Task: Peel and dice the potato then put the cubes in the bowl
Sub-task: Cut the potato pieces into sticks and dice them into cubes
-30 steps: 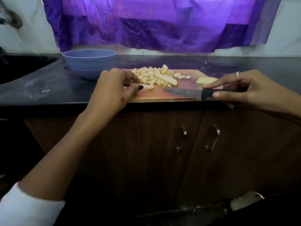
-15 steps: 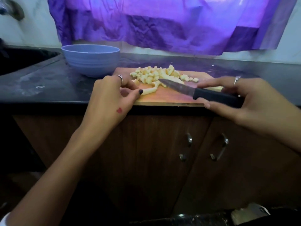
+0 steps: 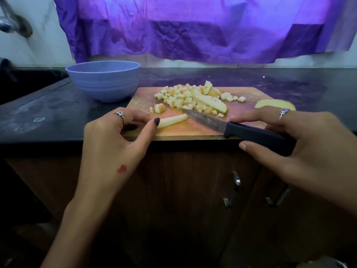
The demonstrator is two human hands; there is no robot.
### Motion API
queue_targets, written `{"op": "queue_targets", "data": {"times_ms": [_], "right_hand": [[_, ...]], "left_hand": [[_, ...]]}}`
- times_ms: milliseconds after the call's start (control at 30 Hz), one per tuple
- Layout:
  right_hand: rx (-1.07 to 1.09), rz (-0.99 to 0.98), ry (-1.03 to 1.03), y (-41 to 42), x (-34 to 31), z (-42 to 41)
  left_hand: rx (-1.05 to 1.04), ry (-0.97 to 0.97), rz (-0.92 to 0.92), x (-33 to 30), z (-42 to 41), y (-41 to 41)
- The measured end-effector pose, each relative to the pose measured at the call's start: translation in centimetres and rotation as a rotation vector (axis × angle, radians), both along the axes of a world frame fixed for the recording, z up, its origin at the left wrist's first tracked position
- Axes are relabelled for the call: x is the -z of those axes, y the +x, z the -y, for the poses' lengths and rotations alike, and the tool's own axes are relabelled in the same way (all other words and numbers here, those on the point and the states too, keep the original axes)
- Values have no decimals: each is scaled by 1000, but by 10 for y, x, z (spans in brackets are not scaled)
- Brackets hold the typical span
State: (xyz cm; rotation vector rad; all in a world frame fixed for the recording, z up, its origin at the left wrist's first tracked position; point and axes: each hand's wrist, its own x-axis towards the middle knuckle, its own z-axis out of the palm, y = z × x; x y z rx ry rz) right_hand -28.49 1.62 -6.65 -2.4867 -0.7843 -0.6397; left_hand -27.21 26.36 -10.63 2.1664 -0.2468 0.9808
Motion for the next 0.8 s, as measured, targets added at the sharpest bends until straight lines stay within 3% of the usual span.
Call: {"op": "queue_targets", "data": {"times_ms": [800], "right_hand": [[-45,-46,-11,8,-13,-4]], "left_hand": [[15,-13,-73,-3,0,-1]]}}
